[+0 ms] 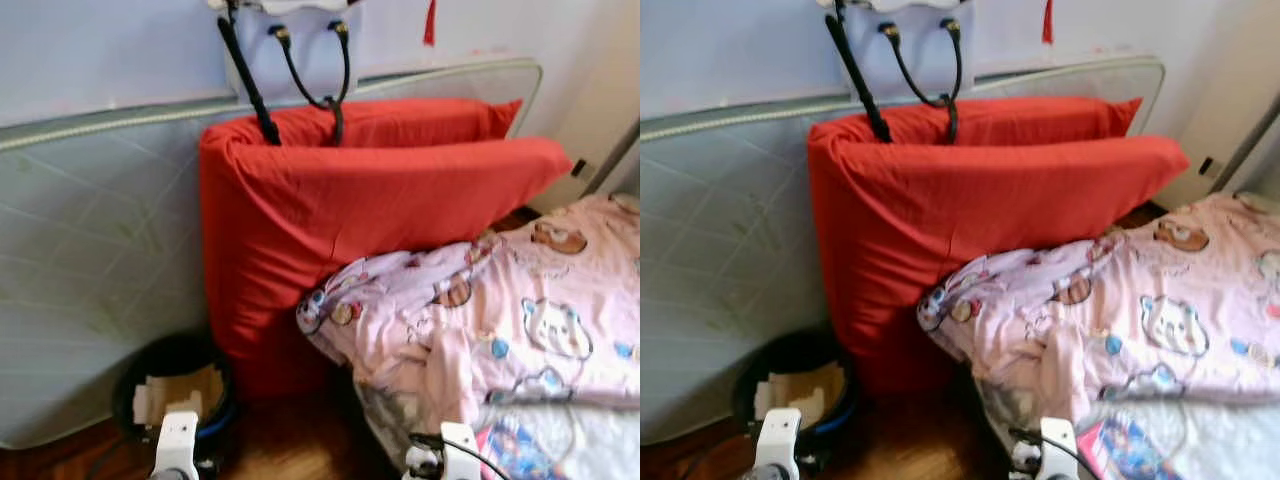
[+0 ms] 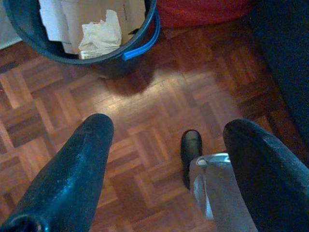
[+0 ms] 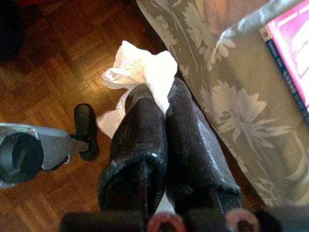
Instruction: Clean up the room
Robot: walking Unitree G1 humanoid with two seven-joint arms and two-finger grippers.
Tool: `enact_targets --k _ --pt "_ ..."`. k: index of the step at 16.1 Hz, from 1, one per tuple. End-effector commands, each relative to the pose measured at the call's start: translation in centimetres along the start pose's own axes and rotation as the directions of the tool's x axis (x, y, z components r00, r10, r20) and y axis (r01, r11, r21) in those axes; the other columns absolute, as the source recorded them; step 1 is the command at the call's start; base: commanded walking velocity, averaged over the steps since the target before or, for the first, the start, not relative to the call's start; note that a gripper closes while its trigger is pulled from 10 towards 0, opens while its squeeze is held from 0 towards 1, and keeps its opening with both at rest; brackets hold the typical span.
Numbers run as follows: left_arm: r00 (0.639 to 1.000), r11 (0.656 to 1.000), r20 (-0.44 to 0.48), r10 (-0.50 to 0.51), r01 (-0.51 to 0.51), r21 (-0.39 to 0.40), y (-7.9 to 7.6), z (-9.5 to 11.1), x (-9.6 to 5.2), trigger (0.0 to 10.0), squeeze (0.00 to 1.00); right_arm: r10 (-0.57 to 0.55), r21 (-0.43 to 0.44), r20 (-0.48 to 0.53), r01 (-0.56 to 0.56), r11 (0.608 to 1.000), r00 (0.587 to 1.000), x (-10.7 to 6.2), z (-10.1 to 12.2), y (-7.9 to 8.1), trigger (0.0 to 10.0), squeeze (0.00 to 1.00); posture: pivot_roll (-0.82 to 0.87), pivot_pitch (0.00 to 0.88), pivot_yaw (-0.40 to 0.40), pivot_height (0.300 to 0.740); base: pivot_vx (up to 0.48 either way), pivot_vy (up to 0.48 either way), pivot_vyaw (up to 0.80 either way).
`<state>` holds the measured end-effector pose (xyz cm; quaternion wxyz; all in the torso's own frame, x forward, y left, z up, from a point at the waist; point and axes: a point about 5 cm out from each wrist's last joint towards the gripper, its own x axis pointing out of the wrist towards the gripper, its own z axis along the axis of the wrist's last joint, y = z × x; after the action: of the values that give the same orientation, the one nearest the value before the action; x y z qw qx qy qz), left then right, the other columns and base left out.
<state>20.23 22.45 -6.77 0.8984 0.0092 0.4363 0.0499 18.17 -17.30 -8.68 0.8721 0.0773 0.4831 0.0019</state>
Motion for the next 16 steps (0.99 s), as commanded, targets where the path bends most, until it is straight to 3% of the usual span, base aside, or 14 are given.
enact_targets --k 1,16 --pt "1.0 1.0 -0.022 -0.017 0.017 0.014 -0.64 -0.58 -0.01 10.0 0.0 -0.024 0.009 -0.008 0.024 1.0 1.0 -0.19 -0.34 -0.85 10.0 0.0 0.04 0.0 -0.063 0.74 0.0 0.334 0.0" --pt "1.0 1.0 -0.025 -0.012 0.012 0.002 -0.66 -0.55 0.01 10.0 0.0 -0.031 0.021 -0.003 0.031 0.999 1.0 -0.18 -0.24 -0.9 10.0 0.0 0.05 0.0 -0.07 0.74 0.0 0.334 0.0"
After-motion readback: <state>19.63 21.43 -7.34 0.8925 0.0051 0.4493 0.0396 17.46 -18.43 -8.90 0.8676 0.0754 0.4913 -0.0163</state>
